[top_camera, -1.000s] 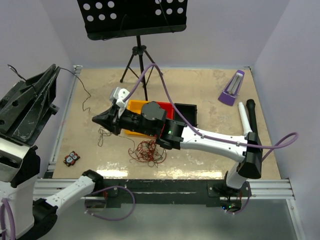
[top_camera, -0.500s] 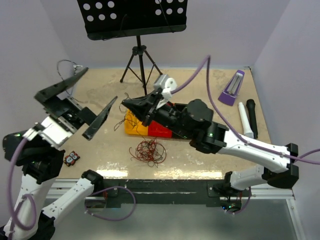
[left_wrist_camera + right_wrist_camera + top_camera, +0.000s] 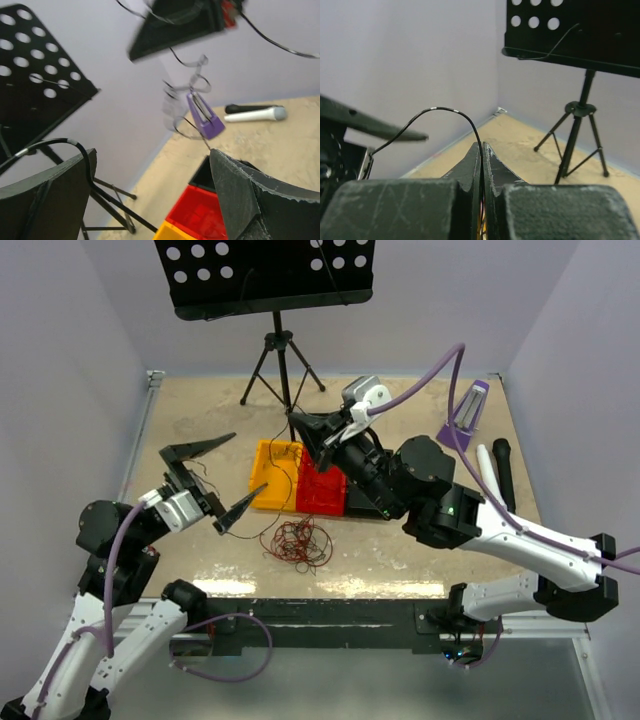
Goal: Untangle the cables
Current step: Place the cable in the bin.
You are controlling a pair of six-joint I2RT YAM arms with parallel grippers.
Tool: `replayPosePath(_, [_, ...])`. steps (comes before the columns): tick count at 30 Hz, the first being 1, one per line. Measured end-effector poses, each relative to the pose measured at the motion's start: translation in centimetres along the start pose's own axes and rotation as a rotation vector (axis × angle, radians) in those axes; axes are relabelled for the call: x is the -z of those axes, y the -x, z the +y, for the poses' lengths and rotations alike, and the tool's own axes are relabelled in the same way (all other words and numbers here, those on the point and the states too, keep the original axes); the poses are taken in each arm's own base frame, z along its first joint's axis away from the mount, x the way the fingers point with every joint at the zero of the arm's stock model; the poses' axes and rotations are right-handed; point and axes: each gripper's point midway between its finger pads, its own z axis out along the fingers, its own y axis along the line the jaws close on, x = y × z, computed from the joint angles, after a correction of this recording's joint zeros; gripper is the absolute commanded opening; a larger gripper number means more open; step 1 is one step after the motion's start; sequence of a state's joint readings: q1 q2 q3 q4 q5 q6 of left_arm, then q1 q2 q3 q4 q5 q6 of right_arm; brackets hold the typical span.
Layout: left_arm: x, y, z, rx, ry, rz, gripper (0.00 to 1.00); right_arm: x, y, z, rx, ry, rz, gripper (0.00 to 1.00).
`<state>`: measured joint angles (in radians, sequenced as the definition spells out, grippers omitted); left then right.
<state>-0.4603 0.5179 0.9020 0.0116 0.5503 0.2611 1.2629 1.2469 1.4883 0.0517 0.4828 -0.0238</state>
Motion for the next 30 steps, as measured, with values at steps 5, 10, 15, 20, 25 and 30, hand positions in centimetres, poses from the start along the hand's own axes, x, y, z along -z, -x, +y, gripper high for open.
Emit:
replayPosePath(5, [0.5, -5.2, -4.5, 0.068, -0.190, 0.105, 1.00, 0.2, 4.0, -1.2, 0.017, -0.050, -0.053, 0.00])
replayPosePath(10, [0.8, -11.3, -9.2, 0.196, -0.413, 0.228, 1.00, 0.9, 8.0, -1.7, -0.023, -0.055, -0.132, 0.00])
replayPosePath(15, [0.8, -15.8, -12.6, 0.359, -0.602, 0.321, 1.00, 1.1, 8.3, -1.3, -0.033, -0.029, -0.136, 0.00])
replayPosePath(20, [0.9, -16.2, -15.2, 0.484, -0.746, 0.313, 0.90, 0.3, 7.2, -0.3, -0.039, 0.006, -0.114, 0.00])
replayPosePath(25, [0.3, -14.1, -16.0, 0.522, -0.813, 0.232, 0.14, -0.8, 5.5, 1.1, -0.039, 0.041, -0.082, 0.00])
replayPosePath(30, [-0.3, -14.0, -15.6, 0.492, -0.797, 0.214, 0.00, -1.1, 4.8, 1.4, -0.037, 0.053, -0.070, 0.00])
